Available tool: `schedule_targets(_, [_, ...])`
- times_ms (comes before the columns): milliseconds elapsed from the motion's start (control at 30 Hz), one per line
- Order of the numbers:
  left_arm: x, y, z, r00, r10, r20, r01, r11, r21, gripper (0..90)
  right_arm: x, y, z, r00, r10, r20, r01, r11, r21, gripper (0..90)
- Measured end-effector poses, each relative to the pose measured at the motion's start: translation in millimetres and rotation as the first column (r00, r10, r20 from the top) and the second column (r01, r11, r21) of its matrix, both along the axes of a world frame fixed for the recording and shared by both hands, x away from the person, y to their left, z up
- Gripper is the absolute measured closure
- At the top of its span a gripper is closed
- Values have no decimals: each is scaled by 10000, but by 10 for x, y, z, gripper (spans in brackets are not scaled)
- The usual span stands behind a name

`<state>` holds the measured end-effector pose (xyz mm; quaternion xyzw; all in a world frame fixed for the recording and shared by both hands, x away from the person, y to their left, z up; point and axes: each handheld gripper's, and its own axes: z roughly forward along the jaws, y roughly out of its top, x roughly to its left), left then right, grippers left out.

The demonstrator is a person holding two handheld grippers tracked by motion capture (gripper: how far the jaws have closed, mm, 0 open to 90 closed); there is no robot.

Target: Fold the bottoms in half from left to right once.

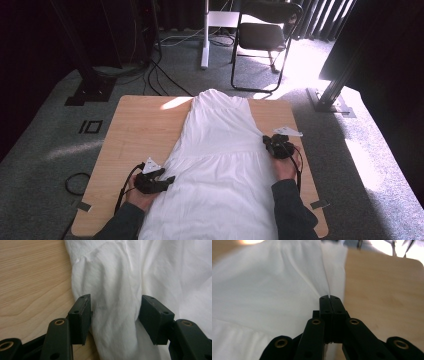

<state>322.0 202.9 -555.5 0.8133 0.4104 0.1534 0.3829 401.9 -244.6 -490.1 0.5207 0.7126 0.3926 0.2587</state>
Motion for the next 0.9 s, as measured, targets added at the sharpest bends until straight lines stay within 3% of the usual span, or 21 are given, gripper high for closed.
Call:
schedule_targets(67, [-12, -14, 0, 9999, -112, -8, 112, 9999, 26, 437, 76, -34, -180, 9981, -258, -564, 220, 9975, -668, 895])
schedule_targets(167, [-6, -6, 9, 9997, -199, -126, 198, 9998, -90, 427, 158, -50, -436, 9916, -422, -1221, 322, 9960, -828, 892])
schedule_targets(300, [41, 60, 119, 9999, 79, 126, -72, 9985, -546, 427, 201, -10, -594, 9858, -451, -1620, 271, 9934, -1115, 888])
schedule_targets(400, [191, 55, 290, 9985, 254, 485, -223, 9976, -650, 419, 206, -1, -607, 9845, -466, -1689, 279, 9934, -1115, 884])
schedule_targets(567, [577, -146, 395, 9975, 521, 471, -503, 9980, -376, 402, 208, -15, -617, 9851, -466, -1656, 302, 9945, -1003, 879])
schedule_targets(733, [960, -410, 272, 9975, 708, 24, -708, 9974, 111, 403, 207, -52, -628, 9846, -450, -1692, 354, 9976, -593, 878])
schedule_targets(900, [1137, -484, 106, 9922, 1106, -576, -1083, 9933, 407, 408, 199, -63, -637, 9857, -435, -1625, 355, 9980, -515, 878])
